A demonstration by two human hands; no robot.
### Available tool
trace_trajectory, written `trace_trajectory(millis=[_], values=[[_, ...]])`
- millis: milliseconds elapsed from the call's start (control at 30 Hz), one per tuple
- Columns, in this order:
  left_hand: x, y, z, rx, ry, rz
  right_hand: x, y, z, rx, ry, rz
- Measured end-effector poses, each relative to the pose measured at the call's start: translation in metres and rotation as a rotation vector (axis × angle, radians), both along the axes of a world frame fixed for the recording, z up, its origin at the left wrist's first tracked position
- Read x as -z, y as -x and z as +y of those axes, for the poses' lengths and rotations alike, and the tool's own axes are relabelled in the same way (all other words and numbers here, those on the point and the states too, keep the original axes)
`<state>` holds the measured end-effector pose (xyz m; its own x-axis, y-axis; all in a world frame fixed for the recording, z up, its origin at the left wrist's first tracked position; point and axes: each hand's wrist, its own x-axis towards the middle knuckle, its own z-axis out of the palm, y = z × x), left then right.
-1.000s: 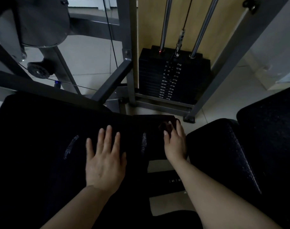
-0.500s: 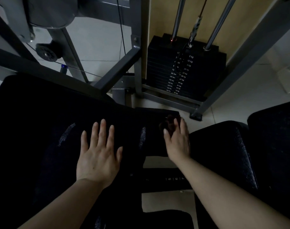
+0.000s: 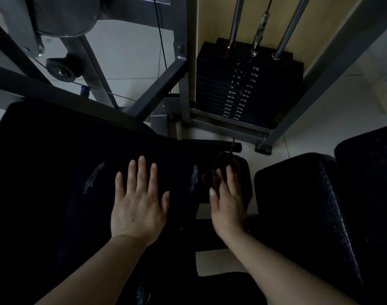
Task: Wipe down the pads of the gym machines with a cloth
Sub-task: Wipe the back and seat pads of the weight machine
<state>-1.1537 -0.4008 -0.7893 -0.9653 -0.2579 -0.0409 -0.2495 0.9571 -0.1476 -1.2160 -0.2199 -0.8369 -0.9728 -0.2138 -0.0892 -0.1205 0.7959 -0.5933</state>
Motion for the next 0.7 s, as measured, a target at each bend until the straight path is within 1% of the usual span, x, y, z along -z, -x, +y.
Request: trace_trajectory(millis=[67,133,267,333,400,467,533,600,700], values=[[0.0,0.001,0.0,0.009,-0.007,0.017,-0.004,-0.005,-0.001,-0.07,-0.044,-0.035],[0.001,0.001,0.0,0.018,-0.014,0.026,-0.008,0.009,-0.006,-0.102,-0.135,-0.094],[0.002,0.001,-0.001,0.025,-0.014,0.042,-0.009,0.058,-0.032,0.012,-0.283,-0.138],[0.003,0.001,-0.001,0.027,-0.013,0.046,-0.006,0.092,-0.046,0.124,-0.266,-0.134],[0.003,0.002,-0.001,0.026,-0.015,0.046,-0.007,0.12,-0.052,0.233,-0.181,-0.155],[0.003,0.002,-0.002,0.023,-0.022,0.054,-0.007,0.128,-0.053,0.279,-0.087,-0.185],[0.003,0.002,-0.001,0.022,-0.016,0.054,-0.006,0.118,-0.048,0.249,-0.039,-0.127],[0.004,0.001,-0.001,0.022,-0.018,0.053,-0.005,0.095,-0.039,0.146,-0.044,-0.023],[0.003,0.0,-0.001,0.016,-0.024,0.051,-0.006,0.05,-0.027,0.05,-0.086,-0.019]])
